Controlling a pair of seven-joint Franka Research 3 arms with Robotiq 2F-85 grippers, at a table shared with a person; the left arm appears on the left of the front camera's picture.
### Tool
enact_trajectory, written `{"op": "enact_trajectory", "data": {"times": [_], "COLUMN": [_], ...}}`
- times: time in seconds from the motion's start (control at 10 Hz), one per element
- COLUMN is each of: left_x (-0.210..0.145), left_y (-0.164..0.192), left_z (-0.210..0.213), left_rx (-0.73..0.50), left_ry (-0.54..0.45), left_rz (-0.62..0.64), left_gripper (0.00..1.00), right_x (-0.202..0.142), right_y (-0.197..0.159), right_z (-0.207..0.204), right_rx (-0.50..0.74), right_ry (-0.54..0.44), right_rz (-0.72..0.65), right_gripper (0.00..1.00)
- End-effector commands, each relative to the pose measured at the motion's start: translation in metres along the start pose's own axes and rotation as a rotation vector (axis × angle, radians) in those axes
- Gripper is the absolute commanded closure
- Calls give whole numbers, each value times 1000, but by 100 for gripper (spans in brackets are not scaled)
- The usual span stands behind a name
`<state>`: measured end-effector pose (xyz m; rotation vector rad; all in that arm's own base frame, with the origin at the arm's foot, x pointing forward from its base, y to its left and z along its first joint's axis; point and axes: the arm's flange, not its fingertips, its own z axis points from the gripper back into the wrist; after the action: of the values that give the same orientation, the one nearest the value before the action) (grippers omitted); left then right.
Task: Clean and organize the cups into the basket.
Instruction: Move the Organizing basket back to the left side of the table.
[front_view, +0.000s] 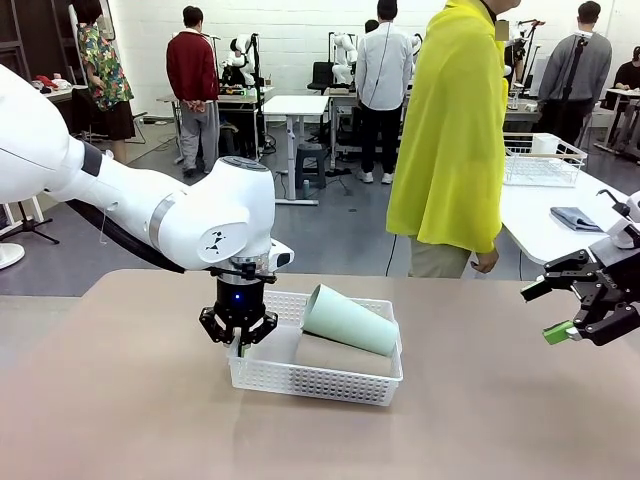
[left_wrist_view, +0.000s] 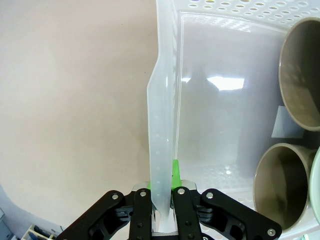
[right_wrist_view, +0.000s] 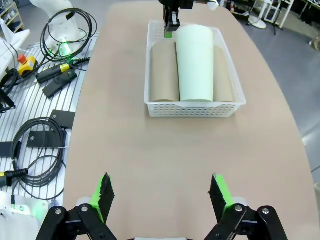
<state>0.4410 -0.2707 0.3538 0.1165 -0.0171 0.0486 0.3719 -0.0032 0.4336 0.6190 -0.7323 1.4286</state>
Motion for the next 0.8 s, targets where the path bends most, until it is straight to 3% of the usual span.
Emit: {"op": "enact_trajectory", "data": {"times": [0.0,0.6,0.7], "left_x": [-1,-1,-1], "left_y": [2,2,2], "left_z": [-3,-3,-3], "left_rx": [8,8,8], "left_ry": [6,6,6], "left_rz": [-9,-9,-9], "left_gripper": [100,100,100], "right_x": [1,0,-4], "right_y": [-1,0,14], "right_z": [-1,0,22], "right_rx": [1,0,-25], "right_ry": [-17,0,-102], "right_rz": [-22,0,-148], "right_gripper": [0,0,0]}}
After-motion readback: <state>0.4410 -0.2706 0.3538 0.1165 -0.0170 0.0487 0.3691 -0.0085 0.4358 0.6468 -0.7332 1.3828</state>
